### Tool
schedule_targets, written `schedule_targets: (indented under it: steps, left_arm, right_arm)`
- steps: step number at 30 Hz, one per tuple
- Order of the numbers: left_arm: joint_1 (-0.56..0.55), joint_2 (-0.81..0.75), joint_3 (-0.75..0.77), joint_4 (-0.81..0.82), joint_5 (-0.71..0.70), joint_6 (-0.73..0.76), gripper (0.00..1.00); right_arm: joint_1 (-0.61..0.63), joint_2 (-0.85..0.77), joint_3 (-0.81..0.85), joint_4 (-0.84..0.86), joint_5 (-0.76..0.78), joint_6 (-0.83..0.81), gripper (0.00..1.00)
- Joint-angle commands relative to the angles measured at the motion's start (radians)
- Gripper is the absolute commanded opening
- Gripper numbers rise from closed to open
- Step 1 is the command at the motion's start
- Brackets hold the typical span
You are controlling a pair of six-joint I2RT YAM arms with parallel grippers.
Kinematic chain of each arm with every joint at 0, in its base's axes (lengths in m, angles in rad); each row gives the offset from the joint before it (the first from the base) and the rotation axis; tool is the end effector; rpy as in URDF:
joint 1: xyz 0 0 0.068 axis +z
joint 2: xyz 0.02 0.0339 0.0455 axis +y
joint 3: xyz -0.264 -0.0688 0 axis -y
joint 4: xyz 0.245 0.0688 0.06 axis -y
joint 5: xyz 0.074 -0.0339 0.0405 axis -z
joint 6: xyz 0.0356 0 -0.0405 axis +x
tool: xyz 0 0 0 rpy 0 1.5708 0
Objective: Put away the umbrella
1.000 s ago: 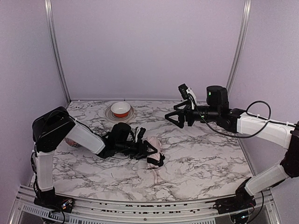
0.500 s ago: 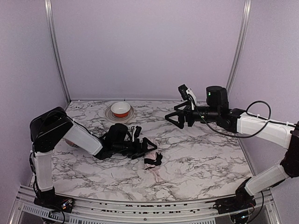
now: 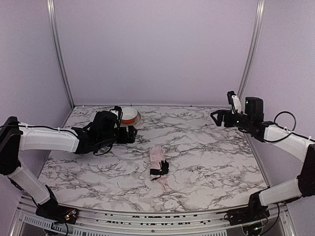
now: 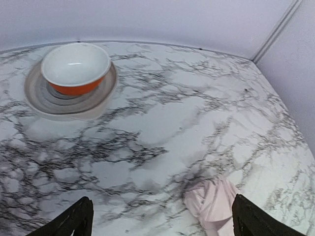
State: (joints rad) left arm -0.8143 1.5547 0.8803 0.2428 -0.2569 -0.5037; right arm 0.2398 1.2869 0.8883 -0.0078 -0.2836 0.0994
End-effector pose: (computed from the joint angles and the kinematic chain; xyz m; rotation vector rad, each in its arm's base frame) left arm 0.2421 -0.2433 0.2260 0.1481 2.0312 -0.5886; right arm 0.2837 0.0796 0.2844 -0.3254 1.9674 0.5000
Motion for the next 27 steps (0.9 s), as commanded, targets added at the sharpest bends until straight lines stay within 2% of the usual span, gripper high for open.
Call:
schedule_targets:
  steps: [1, 4, 11, 15, 18, 21, 24, 27]
  left_arm:
    - [0.115, -0.036, 0.012, -0.203, -0.166, 0.152, 0.99]
    - [0.222, -0.104, -0.024, -0.193, -0.211, 0.157, 0.99]
    - [0.432, -0.311, -0.185, -0.059, -0.357, 0.192, 0.99]
    - [0.507, -0.405, -0.303, 0.047, -0.506, 0.230, 0.99]
    - [0.560, -0.444, -0.397, 0.168, -0.504, 0.271, 0.99]
    - [0.627, -0.451, -0.457, 0.220, -0.485, 0.259, 0.99]
    - [0.675, -0.454, -0.517, 0.310, -0.399, 0.261, 0.99]
    - [0.682, -0.441, -0.555, 0.395, -0.375, 0.287, 0.99]
  right_arm:
    - [-0.189, -0.078, -0.147, 0.123, -0.021, 0.096, 1.00]
    - [-0.273, -0.086, -0.213, 0.173, 0.020, 0.110, 1.00]
    - [-0.278, -0.117, -0.352, 0.331, 0.371, 0.138, 1.00]
    - [-0.278, -0.122, -0.435, 0.446, 0.497, 0.158, 1.00]
    - [-0.278, -0.132, -0.505, 0.555, 0.558, 0.154, 1.00]
    - [-0.278, -0.131, -0.546, 0.630, 0.605, 0.151, 1.00]
    - [-0.278, -0.122, -0.559, 0.651, 0.632, 0.135, 1.00]
    - [-0.279, -0.115, -0.561, 0.661, 0.617, 0.121, 1.00]
